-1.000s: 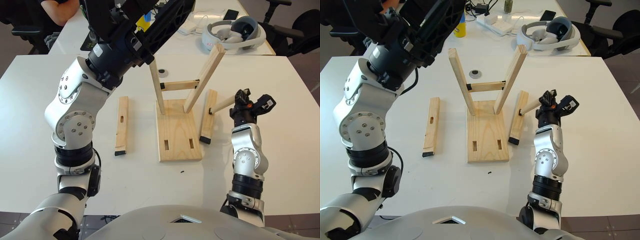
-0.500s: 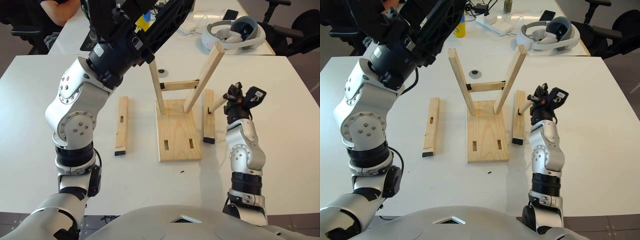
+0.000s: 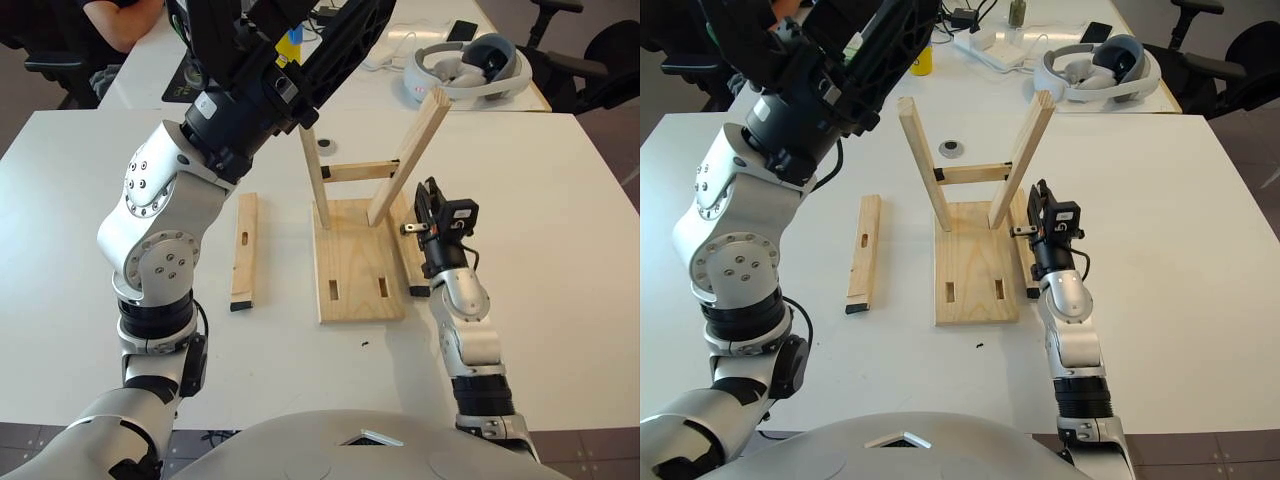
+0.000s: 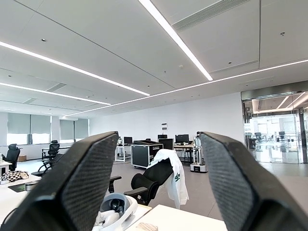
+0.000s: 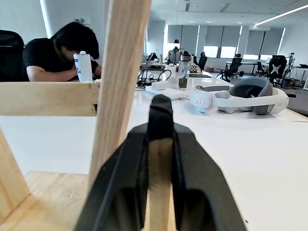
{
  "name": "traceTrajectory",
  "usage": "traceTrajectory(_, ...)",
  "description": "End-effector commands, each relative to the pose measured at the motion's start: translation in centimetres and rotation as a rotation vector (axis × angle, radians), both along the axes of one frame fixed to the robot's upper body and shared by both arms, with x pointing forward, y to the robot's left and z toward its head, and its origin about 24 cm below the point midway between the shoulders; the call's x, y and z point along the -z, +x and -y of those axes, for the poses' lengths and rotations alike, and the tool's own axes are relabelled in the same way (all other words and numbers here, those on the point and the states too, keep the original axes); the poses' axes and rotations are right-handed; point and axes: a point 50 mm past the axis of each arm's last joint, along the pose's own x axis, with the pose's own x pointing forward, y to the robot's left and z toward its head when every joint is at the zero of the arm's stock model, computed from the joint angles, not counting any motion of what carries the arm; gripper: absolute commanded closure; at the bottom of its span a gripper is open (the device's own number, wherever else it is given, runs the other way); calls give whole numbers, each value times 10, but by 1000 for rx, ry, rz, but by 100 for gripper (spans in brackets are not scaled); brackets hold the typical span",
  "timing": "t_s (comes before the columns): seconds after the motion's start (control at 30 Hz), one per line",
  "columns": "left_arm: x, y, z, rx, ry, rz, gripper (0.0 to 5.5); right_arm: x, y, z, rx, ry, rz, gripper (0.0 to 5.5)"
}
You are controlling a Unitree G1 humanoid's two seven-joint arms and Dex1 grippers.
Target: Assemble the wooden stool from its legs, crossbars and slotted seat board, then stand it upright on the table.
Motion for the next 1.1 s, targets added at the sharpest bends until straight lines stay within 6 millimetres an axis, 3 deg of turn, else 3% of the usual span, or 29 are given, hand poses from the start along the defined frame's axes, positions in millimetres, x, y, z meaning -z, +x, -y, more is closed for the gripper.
traceTrajectory(0.03, 4, 3, -4, -30, 27, -15, 236, 49, -23, 12, 39, 16, -221, 506)
traceTrajectory(0.33, 11, 17, -12, -200, 89, -35, 236, 36, -13, 14, -2, -13, -214, 506)
traceTrajectory(0.7, 26, 31, -26, -502, 213, -75, 236, 32, -16, 40, 13, -54, -210, 506)
traceTrajectory(1.1, 27, 32, -24, -388, 169, -143, 236, 48, -33, 43, 26, 4, -239, 506)
